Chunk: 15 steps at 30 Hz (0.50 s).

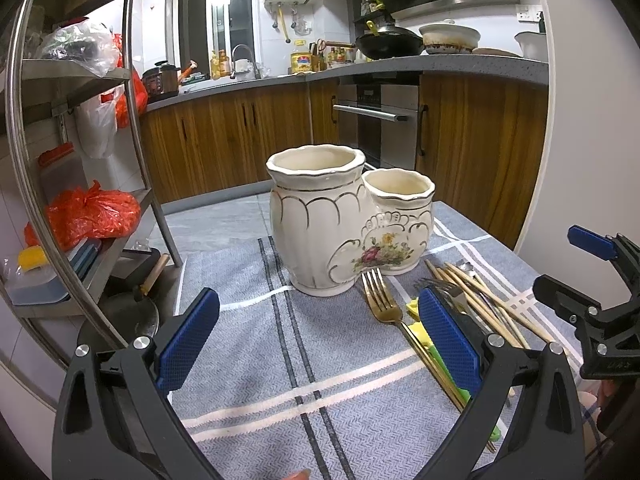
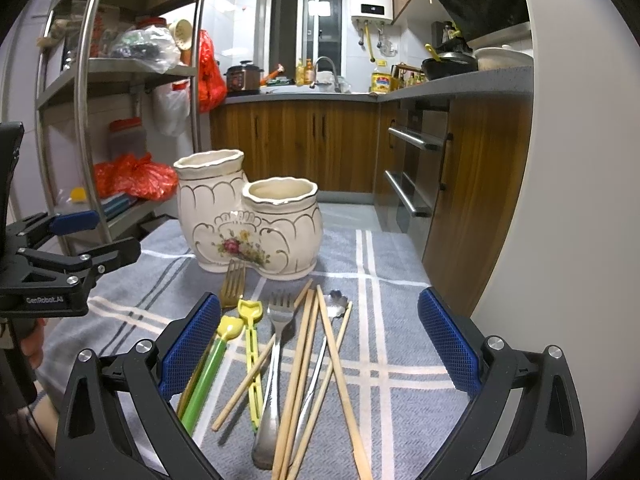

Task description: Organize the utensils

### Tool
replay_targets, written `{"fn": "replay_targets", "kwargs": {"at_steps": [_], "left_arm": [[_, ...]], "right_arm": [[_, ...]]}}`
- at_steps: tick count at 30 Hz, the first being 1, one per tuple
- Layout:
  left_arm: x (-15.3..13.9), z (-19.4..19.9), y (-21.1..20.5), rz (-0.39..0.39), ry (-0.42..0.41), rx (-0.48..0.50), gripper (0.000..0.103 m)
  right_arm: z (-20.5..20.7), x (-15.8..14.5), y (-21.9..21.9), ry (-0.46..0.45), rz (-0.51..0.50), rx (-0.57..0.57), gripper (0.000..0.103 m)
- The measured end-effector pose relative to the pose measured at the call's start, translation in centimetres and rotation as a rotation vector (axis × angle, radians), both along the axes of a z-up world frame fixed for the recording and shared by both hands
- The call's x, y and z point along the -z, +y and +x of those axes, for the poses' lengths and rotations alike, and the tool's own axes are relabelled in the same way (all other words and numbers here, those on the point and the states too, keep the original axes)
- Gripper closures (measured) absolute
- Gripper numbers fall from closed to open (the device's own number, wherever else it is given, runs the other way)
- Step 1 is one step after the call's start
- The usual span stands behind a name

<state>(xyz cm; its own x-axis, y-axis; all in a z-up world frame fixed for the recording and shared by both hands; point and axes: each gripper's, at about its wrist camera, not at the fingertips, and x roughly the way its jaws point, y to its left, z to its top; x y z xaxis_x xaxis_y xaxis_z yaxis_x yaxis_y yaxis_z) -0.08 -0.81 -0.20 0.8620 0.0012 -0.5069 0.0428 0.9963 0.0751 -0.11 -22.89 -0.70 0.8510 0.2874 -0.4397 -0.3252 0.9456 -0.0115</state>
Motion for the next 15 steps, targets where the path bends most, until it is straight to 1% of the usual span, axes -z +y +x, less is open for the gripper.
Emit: {"fn": "replay_targets", "kwargs": {"at_steps": [4, 13, 15], "left_arm": [[0.30, 0.30, -0.03, 0.009, 0.009, 0.000, 0.005], [0.38, 0.33, 0.26, 0.006, -0.004, 0.012, 0.005], [0.47, 0.32, 0.17, 0.010, 0.004, 0.038, 0.005]], "right_arm": [[0.02, 0.27, 0.22, -0.005, -0.010, 0.003, 0.005], [0.12, 0.71, 0.42, -0.010, -0.019, 0.011, 0.005], [0.12, 0.81, 0.44, -0.015, -0.018, 0.012, 0.005]]}}
